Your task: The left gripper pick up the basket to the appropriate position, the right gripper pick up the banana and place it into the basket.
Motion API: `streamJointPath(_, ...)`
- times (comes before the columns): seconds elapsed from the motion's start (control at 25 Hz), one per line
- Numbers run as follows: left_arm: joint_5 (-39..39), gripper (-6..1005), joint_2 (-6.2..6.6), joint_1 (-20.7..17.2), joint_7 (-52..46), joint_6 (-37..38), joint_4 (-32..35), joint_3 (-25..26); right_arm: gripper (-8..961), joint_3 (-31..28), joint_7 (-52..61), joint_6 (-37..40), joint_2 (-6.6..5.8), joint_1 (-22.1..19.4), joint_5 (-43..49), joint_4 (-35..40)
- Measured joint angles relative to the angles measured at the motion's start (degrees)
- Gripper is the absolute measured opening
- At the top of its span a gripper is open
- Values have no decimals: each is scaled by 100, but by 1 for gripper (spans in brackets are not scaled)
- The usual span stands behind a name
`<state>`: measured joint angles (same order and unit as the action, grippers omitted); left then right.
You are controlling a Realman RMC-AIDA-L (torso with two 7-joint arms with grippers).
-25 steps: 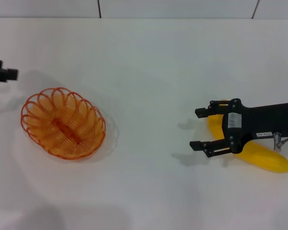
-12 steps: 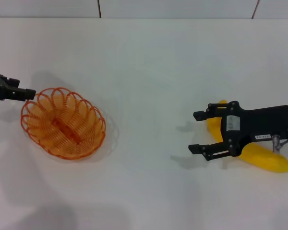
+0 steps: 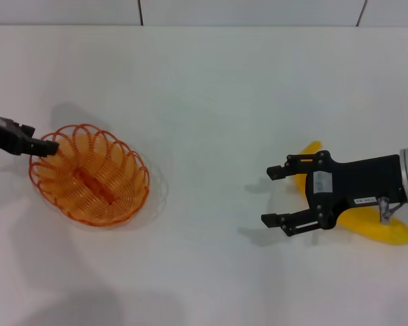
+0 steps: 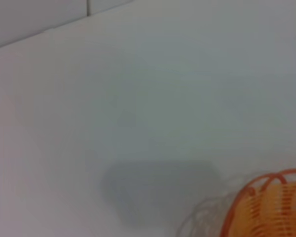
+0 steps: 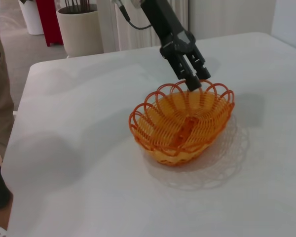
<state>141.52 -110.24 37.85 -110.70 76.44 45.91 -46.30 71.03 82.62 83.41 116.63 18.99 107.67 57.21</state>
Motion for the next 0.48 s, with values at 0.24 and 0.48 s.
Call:
streamJointPath(0.24, 56, 674, -105, 75, 53, -62, -5, -2, 862, 29, 0, -1, 0, 4, 0, -32)
streamJointPath(0.48, 60, 674, -148, 60, 94, -187, -5, -2, 862, 29, 0, -8, 0, 14, 0, -51)
